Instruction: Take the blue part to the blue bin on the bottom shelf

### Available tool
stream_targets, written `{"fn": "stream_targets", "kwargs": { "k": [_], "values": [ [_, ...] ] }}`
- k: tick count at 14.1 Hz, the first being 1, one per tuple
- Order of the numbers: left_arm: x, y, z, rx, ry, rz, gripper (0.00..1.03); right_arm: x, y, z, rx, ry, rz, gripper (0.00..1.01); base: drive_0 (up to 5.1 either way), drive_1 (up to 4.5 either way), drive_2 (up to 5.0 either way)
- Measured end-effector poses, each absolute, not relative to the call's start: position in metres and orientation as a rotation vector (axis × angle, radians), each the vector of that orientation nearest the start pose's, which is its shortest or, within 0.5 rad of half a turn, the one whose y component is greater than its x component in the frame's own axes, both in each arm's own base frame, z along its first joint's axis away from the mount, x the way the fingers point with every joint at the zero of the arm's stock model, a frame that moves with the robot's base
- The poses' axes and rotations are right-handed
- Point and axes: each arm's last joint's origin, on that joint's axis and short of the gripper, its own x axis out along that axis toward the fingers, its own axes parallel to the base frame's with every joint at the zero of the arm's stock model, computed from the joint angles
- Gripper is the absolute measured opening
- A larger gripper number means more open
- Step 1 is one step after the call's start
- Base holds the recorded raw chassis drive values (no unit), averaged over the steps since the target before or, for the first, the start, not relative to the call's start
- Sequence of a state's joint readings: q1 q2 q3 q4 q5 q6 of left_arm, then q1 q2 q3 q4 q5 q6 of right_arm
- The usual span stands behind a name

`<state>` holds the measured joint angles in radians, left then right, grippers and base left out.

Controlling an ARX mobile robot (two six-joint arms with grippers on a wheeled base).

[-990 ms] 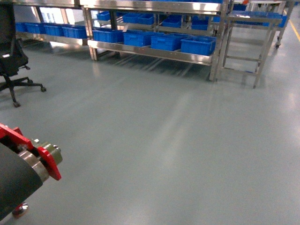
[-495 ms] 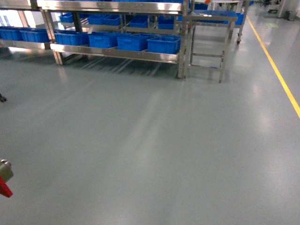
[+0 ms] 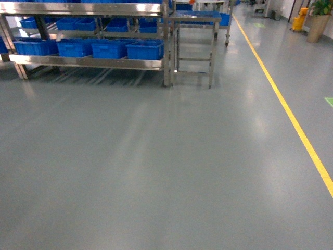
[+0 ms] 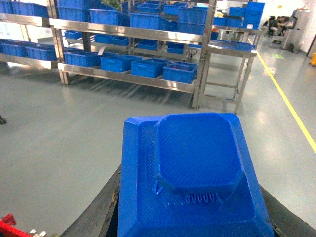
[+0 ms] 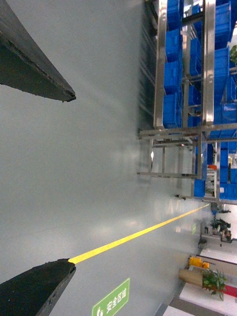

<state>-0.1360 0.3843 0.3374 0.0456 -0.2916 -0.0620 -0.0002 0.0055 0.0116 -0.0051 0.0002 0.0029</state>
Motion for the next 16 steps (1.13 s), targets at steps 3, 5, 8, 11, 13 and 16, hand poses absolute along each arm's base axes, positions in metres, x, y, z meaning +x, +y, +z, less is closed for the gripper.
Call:
{"fn": "stream_targets", "kwargs": {
  "k": [3,5,8,11,13,16],
  "values": [
    [0.1183,-0.0078,0.2508,-0.055,-0.003,0.156,0.44,0.0973,0.0,0.1665,0.003,-0.001,0.0,0.98,-1.6,-1.58,-1.6],
    [0.1183,-0.0078,0.2508,-0.053,-0.003,0.156,0.44,0.0973,0.0,0.1665,0.003,-0.001,0.0,0.98,-1.6,-1.61,-1.6],
    [0.1186,-0.0079,0.2506,-0.052,-0.001,0.152,0.44,0.0973,0.0,0.1665,0.003,-0.001,-0.001,0.98,-0.6,0.77,-2.0],
    [0.1179,-0.0077,0.251,-0.052,-0.004,0.156,0.44,0.0973,0.0,0.1667,0.003,-0.002,0.0,0.98,0.0,4.12,-4.0],
    [0.1182,-0.0077,0.2509,-0.053,-0.004,0.156,0.44,0.0973,0.0,0.1666,0.003,-0.002,0.0,0.98,0.0,4.07,-4.1],
    [0.1183,-0.0077,0.2509,-0.053,-0.004,0.156,0.44,0.0973,0.0,0.1666,0.003,-0.001,0.0,0.98,-0.1,3.96,-4.1]
  ]
}}
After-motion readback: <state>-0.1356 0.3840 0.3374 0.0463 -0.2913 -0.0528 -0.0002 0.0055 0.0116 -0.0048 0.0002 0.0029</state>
